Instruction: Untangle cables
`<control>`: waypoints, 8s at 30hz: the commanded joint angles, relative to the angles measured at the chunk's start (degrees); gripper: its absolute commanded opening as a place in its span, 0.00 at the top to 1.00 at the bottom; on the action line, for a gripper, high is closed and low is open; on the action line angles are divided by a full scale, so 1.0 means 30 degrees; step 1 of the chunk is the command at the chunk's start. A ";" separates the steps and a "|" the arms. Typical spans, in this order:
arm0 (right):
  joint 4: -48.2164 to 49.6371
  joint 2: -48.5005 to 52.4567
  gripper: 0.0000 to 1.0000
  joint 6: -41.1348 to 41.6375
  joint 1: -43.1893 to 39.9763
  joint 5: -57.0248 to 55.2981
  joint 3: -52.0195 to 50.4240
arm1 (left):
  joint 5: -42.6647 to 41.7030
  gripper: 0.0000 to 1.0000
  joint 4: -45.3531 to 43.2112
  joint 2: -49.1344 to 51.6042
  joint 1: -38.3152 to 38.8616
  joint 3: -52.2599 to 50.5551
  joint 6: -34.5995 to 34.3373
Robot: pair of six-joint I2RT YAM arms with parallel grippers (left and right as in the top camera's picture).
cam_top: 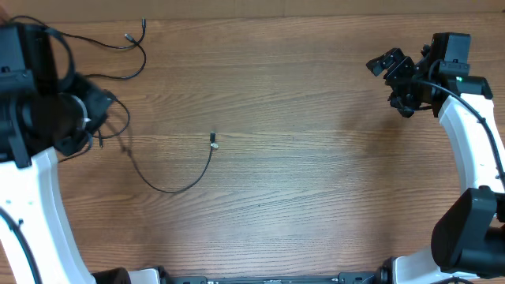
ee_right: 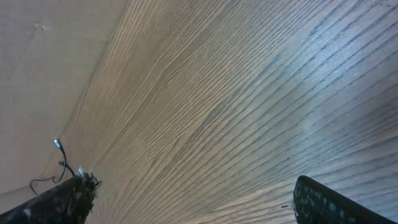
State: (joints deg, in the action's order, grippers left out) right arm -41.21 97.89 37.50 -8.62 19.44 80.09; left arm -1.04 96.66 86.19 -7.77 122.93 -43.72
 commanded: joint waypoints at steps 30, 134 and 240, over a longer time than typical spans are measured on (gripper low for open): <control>0.0051 -0.0197 0.00 -0.0168 -0.0058 -0.0182 0.0219 | 0.1341 0.96 -1.6640 0.1013 -1.6932 -1.6356 -0.1100; 0.0051 -0.0197 0.00 -0.0168 -0.0058 -0.0189 0.0219 | 0.0328 0.76 -1.2852 0.8641 -1.9445 -1.2495 0.3045; 0.0051 -0.0197 0.00 -0.0168 -0.0058 -0.0182 0.0219 | 0.1989 0.96 -1.4877 0.2703 -0.6149 -2.0145 0.4401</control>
State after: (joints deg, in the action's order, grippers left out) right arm -41.21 97.89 37.45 -8.64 19.27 80.09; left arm 3.73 52.01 97.19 -21.06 61.14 -25.39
